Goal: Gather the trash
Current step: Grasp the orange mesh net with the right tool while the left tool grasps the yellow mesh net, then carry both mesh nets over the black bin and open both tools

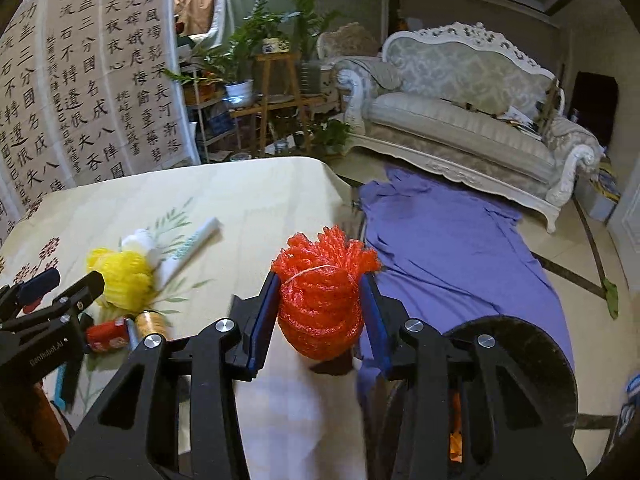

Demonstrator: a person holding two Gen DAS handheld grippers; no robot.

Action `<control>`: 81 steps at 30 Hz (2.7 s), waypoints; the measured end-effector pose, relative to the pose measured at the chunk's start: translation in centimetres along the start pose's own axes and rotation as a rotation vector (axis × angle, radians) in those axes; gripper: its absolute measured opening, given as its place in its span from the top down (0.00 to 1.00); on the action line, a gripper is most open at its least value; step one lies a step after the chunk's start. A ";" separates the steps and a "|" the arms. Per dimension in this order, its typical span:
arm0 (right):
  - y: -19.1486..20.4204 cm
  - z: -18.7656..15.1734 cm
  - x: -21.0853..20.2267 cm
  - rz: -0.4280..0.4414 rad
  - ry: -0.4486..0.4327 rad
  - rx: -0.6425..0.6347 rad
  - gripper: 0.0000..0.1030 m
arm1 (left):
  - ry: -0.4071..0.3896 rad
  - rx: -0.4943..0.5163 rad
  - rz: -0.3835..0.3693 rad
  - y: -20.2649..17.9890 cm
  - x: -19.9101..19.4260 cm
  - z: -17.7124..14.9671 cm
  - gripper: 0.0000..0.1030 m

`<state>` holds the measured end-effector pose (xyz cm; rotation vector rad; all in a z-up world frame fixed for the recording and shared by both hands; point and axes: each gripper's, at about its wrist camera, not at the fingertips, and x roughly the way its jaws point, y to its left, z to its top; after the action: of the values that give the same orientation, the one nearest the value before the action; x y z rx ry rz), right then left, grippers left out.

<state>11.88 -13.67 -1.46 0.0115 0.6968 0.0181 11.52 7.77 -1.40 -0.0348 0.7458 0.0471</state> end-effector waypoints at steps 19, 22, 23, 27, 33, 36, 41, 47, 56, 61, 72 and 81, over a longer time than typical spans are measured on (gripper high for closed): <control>-1.1 -1.0 1.4 0.034 0.030 0.027 0.61 | 0.116 -0.002 0.022 -0.9 3.5 -0.1 0.36; -1.0 -1.2 1.5 0.035 0.034 0.023 0.61 | 0.107 -0.004 0.012 -0.7 3.3 -0.2 0.39; -1.2 -1.1 1.5 0.035 0.034 0.023 0.61 | 0.105 -0.005 0.012 -0.7 3.2 -0.3 0.39; -1.1 -1.1 1.4 0.034 0.034 0.023 0.61 | 0.081 -0.007 0.009 -0.3 2.4 -0.3 0.40; -1.4 -1.4 0.3 0.020 0.020 0.028 0.61 | 0.015 0.008 0.019 -0.4 -0.3 -0.4 0.40; -1.8 -1.7 -0.8 0.008 0.010 0.036 0.61 | -0.005 0.010 -0.002 -0.6 -1.7 -0.5 0.40; -2.7 -2.6 -2.6 -0.024 -0.002 0.049 0.61 | -0.028 0.031 -0.056 -1.8 -3.6 -1.0 0.40; -5.1 -3.9 -5.1 -0.083 -0.011 0.078 0.61 | -0.039 0.084 -0.129 -5.1 -5.2 -2.3 0.40; -9.9 -6.9 -8.0 -0.194 -0.006 0.141 0.61 | -0.051 0.186 -0.227 -11.2 -6.5 -4.2 0.40; -12.1 -8.1 -8.5 -0.237 0.001 0.169 0.61 | -0.053 0.239 -0.269 -14.6 -6.6 -4.9 0.40; -16.1 -9.4 -8.4 -0.284 0.006 0.223 0.61 | -0.052 0.330 -0.306 -20.8 -5.4 -6.0 0.39; -18.0 -10.0 -7.5 -0.317 0.020 0.249 0.43 | -0.006 0.348 -0.281 -22.0 -3.5 -6.7 0.27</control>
<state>-0.11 -31.79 -4.61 0.1398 0.7115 -0.3736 5.64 -14.64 -3.57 0.1922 0.7292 -0.3496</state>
